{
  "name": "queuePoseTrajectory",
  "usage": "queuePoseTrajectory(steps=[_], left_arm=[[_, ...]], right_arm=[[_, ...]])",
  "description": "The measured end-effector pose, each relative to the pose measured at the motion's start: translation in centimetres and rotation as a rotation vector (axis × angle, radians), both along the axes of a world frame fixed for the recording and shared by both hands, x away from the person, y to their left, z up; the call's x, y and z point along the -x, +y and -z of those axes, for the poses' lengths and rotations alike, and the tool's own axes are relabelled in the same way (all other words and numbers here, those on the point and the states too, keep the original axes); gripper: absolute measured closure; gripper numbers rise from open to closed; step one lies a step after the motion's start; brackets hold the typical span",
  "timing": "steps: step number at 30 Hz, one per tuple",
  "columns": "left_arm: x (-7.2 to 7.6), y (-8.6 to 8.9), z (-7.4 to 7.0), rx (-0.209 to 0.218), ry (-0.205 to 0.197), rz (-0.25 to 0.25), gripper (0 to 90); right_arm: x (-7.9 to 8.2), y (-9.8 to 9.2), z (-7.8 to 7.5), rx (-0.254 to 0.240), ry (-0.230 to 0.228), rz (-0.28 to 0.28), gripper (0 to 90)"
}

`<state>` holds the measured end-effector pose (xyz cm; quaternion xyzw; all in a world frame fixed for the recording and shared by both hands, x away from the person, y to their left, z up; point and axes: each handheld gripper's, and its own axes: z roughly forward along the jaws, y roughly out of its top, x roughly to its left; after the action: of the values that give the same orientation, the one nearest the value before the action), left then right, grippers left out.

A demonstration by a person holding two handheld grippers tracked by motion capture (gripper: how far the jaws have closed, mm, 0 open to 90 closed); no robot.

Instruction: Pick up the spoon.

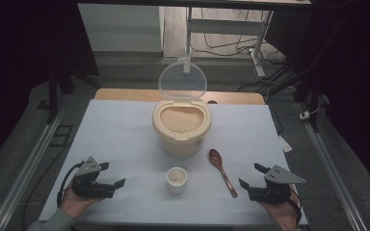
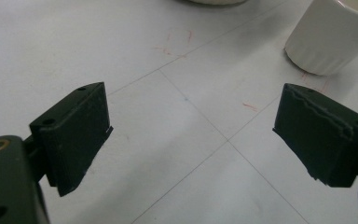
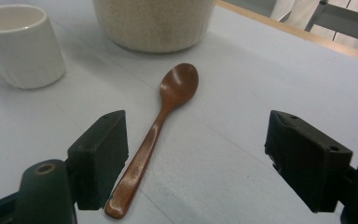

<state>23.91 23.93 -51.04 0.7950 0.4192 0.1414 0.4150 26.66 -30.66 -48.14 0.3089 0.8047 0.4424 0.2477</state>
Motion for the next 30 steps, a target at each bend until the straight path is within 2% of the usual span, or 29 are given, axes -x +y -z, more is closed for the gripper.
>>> queuePoseTrajectory(steps=[10,22,30], left_arm=[[0.1,-0.1,0.1,-0.002,0.009,-0.003,10.0],[0.0,-0.3,0.2,-0.005,0.018,0.001,9.2],[0.0,-0.3,0.3,-0.009,0.024,0.001,8.7]], right_arm=[[0.0,0.3,0.1,0.03,0.019,0.015,22.9],[-0.2,0.8,-0.3,0.02,0.068,0.024,26.1],[-0.4,1.3,-1.3,0.02,0.085,0.026,26.8]])
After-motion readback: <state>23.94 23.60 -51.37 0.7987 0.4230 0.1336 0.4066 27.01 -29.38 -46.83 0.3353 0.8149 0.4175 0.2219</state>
